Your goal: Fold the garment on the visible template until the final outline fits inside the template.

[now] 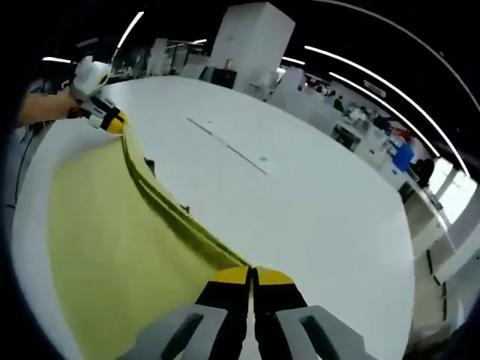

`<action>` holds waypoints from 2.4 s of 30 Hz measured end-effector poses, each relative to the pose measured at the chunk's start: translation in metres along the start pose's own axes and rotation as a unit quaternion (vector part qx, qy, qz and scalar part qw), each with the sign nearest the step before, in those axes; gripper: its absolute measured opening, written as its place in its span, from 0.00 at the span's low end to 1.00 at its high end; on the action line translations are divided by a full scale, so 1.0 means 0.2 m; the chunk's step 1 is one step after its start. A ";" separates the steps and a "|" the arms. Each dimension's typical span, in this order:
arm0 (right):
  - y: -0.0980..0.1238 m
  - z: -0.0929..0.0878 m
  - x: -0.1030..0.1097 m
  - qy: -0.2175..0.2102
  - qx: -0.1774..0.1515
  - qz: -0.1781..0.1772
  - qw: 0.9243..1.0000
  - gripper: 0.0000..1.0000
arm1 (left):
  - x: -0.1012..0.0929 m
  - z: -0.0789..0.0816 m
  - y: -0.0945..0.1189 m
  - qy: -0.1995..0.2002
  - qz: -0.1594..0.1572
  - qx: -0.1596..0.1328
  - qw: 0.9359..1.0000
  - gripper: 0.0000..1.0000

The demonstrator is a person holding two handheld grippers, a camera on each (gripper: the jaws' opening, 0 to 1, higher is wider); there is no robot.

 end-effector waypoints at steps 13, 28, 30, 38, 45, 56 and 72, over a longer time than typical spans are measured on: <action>0.00 -0.06 0.00 -0.105 0.033 -0.003 0.994 0.08 | 0.06 -0.01 0.02 0.087 0.038 -0.019 0.995 0.06; 0.20 -0.07 0.12 -0.208 0.069 0.068 0.973 0.39 | -0.10 -0.06 0.18 0.089 -0.043 -0.019 0.995 0.37; 0.23 -0.09 0.14 -0.210 0.074 0.075 0.972 0.41 | -0.13 -0.08 0.20 0.121 -0.060 -0.021 0.991 0.40; 0.35 -0.15 0.24 -0.220 0.086 0.102 0.966 0.44 | -0.20 -0.16 0.29 0.112 -0.072 -0.006 0.991 0.46; 0.43 -0.23 0.31 -0.228 0.095 0.120 0.962 0.42 | -0.29 -0.22 0.36 0.104 -0.088 0.002 0.991 0.45; 0.56 -0.37 0.40 -0.236 0.121 0.137 0.954 0.39 | -0.37 -0.34 0.43 0.134 -0.108 0.014 0.985 0.44; 0.62 -0.48 0.48 -0.265 0.135 0.146 0.943 0.18 | -0.42 -0.46 0.49 0.123 -0.094 0.033 0.987 0.27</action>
Point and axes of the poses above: the point that each gripper's makers call its tool centre point, and the gripper's own axes: y roughly backward along the fingers, x roughly to its left, z roughly out of its top, the point moved 5 cm from there along y, roughly backward along the fingers, and after that the axes turned 7 degrees about -z, right-handed, at the moved point
